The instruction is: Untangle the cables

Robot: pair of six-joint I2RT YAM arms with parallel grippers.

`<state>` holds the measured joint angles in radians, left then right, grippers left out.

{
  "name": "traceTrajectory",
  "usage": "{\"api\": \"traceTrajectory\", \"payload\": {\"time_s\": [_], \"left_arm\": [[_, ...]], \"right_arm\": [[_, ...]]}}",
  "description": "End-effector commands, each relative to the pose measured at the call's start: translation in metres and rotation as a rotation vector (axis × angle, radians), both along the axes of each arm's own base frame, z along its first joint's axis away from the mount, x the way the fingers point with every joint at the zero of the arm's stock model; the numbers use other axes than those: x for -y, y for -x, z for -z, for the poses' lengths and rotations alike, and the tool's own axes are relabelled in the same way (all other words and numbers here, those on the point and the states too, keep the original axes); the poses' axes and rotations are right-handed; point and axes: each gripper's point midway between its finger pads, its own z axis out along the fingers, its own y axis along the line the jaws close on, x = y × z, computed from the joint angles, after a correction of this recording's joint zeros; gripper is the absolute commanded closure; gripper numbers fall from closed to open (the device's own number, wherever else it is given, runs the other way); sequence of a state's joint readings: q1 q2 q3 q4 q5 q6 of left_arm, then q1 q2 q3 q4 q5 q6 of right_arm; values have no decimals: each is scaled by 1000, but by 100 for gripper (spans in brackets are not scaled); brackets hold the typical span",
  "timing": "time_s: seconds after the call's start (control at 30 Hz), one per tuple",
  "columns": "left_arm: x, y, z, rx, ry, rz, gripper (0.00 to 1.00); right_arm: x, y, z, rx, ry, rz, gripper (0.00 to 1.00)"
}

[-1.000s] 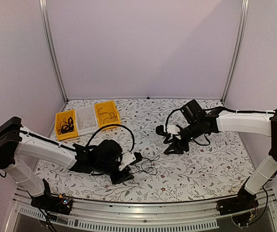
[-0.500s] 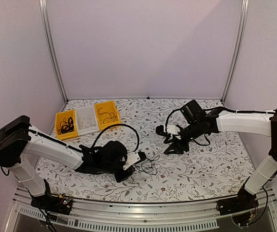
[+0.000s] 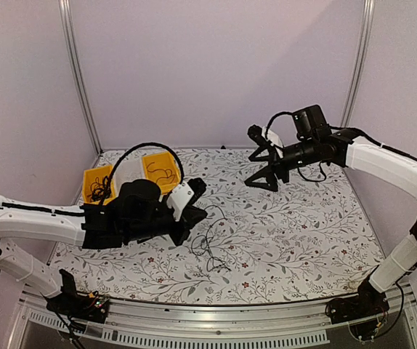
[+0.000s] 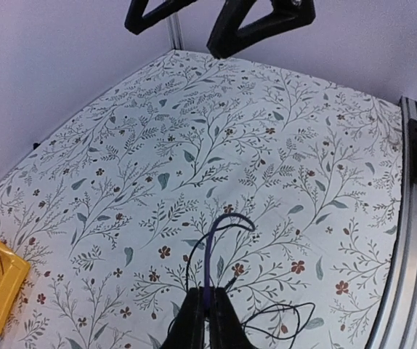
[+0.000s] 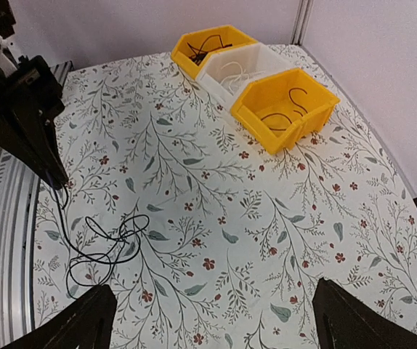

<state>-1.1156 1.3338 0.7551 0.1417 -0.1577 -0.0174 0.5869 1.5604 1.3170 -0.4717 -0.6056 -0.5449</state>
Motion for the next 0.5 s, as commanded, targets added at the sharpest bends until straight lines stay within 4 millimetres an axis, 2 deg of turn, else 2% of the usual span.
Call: {"api": "traceTrajectory", "payload": {"time_s": [0.0, 0.13, 0.3, 0.47], "left_arm": [[6, -8, -43, 29, 134, -50, 100], [6, -11, -64, 41, 184, -72, 100], [0, -13, -92, 55, 262, -105, 100], [-8, -10, -121, 79, 340, -106, 100]], "right_arm": [[-19, 40, -32, -201, -138, -170, 1], [-32, 53, -19, -164, -110, -212, 3], [-42, 76, -17, -160, -163, -299, 6], [-55, 80, -7, -133, -182, -317, 5]]}}
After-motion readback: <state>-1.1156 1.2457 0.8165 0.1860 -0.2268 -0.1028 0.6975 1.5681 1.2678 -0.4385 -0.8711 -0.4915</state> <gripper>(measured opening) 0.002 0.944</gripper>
